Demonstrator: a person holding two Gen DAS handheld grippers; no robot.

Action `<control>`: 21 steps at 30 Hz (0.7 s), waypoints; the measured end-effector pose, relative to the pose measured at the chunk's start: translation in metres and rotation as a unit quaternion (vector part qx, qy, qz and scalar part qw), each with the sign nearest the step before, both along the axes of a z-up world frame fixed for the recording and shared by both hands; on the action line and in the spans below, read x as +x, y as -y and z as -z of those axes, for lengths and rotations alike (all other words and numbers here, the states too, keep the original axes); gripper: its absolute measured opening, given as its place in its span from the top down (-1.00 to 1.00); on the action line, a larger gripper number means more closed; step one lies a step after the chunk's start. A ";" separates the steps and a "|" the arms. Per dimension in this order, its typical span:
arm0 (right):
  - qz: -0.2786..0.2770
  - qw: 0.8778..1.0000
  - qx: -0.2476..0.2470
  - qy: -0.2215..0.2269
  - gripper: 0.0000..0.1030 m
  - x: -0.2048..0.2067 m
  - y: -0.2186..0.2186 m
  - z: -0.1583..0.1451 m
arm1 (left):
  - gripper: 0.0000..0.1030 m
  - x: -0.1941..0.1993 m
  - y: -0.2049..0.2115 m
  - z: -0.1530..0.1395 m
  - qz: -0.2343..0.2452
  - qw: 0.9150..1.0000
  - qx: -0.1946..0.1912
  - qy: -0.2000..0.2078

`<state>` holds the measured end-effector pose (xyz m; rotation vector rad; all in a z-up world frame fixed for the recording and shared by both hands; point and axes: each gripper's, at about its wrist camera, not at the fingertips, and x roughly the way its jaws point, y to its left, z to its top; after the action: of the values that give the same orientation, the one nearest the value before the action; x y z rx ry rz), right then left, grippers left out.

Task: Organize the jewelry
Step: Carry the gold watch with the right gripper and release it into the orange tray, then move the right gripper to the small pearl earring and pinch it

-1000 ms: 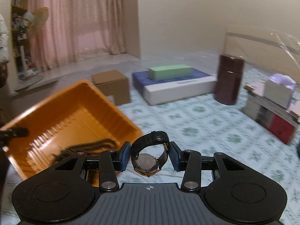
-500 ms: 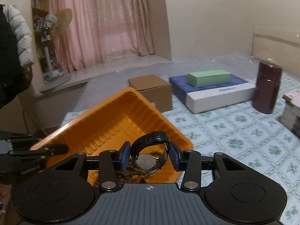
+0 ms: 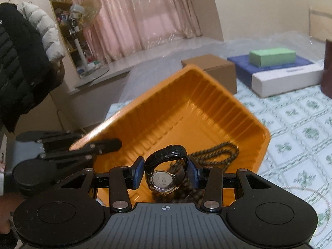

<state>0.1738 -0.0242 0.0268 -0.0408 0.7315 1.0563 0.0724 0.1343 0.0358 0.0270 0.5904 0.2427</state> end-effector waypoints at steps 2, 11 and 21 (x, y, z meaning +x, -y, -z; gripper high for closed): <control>-0.002 1.000 0.000 -0.009 0.13 -0.001 -0.002 0.005 | 0.87 0.000 0.000 0.000 0.000 1.000 0.000 0.000; 0.013 0.997 0.037 -0.063 -0.42 0.007 0.009 0.013 | 0.87 -0.001 -0.004 0.002 -0.002 1.000 -0.004 -0.001; 0.111 0.993 0.027 -0.015 -0.42 0.015 0.066 0.003 | 0.87 -0.002 -0.006 0.003 -0.002 1.000 -0.006 0.000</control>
<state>0.1891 -0.0897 0.0237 0.1016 0.7173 0.8643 0.0708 0.1403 0.0328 0.0148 0.5918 0.2435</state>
